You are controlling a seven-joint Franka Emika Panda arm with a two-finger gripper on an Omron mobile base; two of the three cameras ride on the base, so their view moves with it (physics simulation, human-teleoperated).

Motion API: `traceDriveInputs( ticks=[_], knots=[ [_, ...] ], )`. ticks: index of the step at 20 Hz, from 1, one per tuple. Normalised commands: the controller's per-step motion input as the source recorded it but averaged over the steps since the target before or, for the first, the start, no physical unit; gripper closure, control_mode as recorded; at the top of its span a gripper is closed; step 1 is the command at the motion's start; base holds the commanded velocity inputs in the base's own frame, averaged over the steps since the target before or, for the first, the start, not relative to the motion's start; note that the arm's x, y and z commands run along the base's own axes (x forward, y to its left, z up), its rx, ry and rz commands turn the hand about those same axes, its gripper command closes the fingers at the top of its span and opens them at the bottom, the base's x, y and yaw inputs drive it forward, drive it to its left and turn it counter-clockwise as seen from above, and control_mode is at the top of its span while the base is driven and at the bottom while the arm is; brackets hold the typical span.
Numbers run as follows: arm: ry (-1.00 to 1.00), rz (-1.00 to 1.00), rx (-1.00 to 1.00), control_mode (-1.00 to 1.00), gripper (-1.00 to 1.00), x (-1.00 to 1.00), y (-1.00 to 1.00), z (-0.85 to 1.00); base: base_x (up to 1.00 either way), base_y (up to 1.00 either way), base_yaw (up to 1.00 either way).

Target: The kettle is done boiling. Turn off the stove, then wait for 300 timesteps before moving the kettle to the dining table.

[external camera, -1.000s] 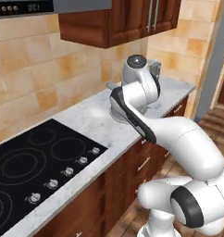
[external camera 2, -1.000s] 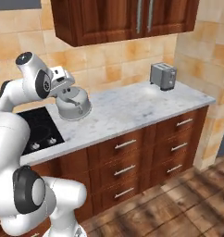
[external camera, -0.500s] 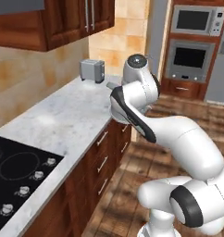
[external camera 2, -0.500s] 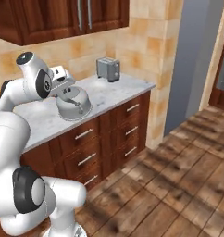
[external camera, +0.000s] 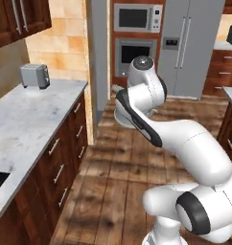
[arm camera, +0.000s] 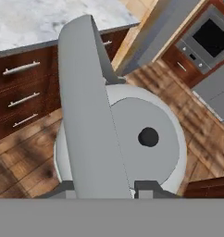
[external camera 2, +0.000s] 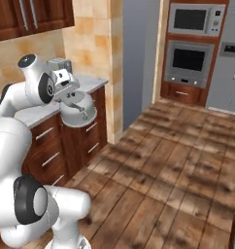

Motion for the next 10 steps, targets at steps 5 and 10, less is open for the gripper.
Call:
traceDriveInputs(
  ticks=[5,10],
  knots=[
    [0.00,0.00,0.00,1.00,1.00,0.00,0.00,0.00,-0.61,-0.36,-0.45],
    [0.00,0.00,0.00,1.00,1.00,0.00,0.00,0.00,-0.92,-0.15,-0.41]
  ],
)
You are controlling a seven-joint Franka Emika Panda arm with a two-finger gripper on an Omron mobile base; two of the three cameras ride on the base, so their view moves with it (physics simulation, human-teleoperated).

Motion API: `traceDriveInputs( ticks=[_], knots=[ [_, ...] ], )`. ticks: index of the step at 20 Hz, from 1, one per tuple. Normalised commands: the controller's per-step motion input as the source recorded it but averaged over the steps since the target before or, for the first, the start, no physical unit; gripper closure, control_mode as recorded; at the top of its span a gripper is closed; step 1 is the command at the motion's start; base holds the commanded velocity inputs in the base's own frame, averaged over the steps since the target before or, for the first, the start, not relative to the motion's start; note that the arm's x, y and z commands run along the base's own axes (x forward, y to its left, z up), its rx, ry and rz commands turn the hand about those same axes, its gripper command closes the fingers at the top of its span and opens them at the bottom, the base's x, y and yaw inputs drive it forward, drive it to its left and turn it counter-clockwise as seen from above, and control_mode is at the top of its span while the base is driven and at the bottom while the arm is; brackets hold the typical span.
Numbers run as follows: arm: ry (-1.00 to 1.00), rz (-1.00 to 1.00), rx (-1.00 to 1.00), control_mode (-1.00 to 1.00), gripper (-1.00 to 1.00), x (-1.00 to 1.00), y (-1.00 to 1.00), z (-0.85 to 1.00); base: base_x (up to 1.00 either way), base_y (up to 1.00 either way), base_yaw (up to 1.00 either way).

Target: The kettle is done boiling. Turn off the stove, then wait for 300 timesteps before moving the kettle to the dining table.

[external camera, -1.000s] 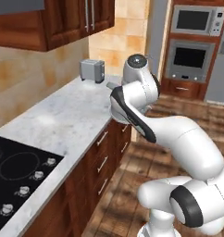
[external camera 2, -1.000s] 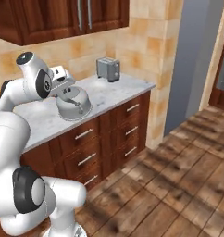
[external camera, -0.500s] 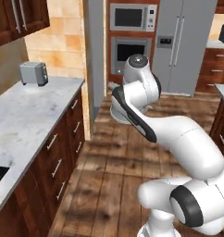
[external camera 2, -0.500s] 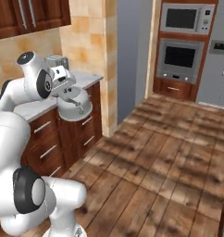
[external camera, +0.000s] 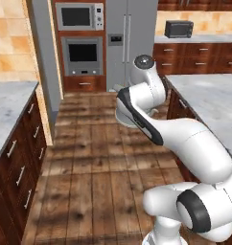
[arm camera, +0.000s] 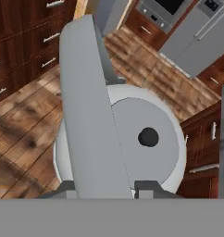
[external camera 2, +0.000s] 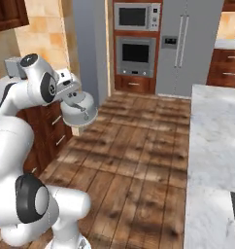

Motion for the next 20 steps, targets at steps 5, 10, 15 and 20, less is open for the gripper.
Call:
traceDriveInputs(
  ticks=[5,10,15,20],
  knots=[
    [0.00,0.00,0.00,1.00,1.00,0.00,0.00,0.00,-1.00,-0.01,-0.37],
    [0.00,0.00,0.00,1.00,1.00,0.00,0.00,0.00,-1.00,0.00,-0.35],
    [0.00,0.00,0.00,1.00,1.00,0.00,0.00,0.00,-1.00,0.00,-0.34],
    [0.00,0.00,0.00,1.00,1.00,0.00,0.00,0.00,-1.00,0.00,-0.32]
  ],
)
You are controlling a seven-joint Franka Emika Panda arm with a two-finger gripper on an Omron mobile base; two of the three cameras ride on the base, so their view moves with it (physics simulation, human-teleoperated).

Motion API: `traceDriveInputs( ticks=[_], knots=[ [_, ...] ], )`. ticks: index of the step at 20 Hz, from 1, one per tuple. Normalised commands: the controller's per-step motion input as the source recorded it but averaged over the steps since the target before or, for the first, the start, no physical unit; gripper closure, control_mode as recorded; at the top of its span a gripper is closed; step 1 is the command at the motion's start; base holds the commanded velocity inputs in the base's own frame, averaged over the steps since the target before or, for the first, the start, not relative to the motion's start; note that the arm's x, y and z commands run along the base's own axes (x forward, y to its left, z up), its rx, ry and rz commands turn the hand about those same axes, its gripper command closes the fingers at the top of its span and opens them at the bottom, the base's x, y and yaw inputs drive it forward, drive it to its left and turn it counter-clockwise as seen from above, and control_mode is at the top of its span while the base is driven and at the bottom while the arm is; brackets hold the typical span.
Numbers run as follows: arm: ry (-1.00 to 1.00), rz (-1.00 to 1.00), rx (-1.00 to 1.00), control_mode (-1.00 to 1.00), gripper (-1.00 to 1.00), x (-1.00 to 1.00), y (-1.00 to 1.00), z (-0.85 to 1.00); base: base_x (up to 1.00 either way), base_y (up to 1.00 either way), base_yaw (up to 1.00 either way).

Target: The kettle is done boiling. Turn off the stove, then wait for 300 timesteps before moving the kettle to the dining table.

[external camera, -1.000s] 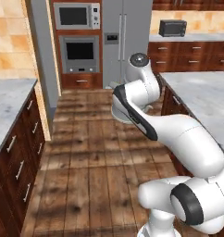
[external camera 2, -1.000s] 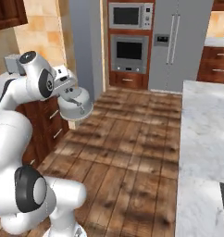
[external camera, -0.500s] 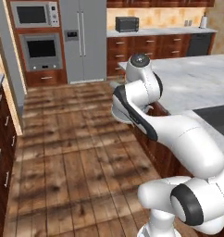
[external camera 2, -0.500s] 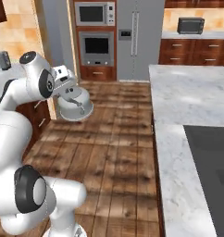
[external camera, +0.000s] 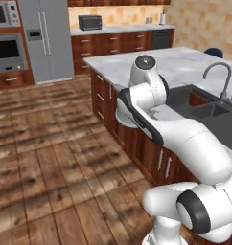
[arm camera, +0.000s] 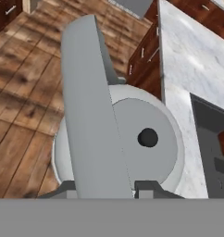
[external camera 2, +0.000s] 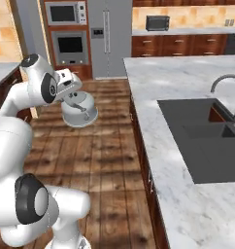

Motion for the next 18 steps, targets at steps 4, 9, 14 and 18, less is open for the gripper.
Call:
traceDriveInputs(
  ticks=[4,9,14,18],
  knots=[
    [0.00,0.00,0.00,1.00,1.00,0.00,0.00,0.00,-1.00,0.00,-0.31],
    [0.00,0.00,0.00,1.00,1.00,0.00,0.00,0.00,-1.00,0.00,-0.30],
    [0.00,0.00,0.00,1.00,1.00,0.00,0.00,0.00,-1.00,0.00,-0.29],
    [0.00,0.00,0.00,1.00,1.00,0.00,0.00,0.00,-1.00,0.00,-0.29]
  ],
)
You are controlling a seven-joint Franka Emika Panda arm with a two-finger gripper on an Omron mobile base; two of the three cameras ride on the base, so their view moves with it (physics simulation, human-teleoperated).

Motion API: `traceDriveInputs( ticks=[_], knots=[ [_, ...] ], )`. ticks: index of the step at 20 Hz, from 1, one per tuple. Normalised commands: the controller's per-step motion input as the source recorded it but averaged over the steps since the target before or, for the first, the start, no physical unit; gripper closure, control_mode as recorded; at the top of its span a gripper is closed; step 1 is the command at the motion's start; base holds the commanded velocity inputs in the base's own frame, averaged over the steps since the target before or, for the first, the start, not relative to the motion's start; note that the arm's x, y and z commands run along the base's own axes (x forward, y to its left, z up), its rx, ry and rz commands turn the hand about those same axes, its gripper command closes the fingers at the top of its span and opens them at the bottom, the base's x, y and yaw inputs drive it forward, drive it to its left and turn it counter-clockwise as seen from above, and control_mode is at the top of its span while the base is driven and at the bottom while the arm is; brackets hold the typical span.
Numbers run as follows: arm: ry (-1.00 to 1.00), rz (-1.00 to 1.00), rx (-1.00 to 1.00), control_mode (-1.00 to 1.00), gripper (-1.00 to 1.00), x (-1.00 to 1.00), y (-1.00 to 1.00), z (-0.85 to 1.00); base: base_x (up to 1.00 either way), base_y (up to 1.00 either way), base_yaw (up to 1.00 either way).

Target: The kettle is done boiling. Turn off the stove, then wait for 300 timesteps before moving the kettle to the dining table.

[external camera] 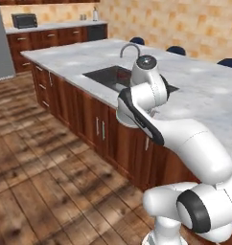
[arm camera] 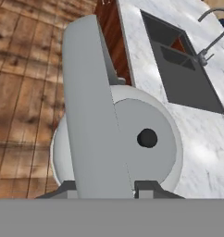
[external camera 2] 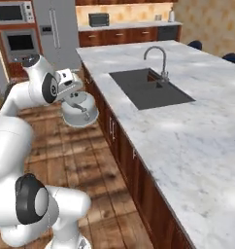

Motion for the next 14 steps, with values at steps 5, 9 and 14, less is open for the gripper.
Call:
traceDriveInputs(
  ticks=[5,9,14],
  knots=[
    [0.00,0.00,0.00,1.00,1.00,0.00,0.00,0.00,-1.00,0.00,-0.28],
    [0.00,0.00,0.00,1.00,1.00,0.00,0.00,0.00,-0.89,-0.01,-0.29],
    [0.00,0.00,0.00,1.00,1.00,0.00,0.00,0.00,-0.38,-0.04,-0.40]
  ],
)
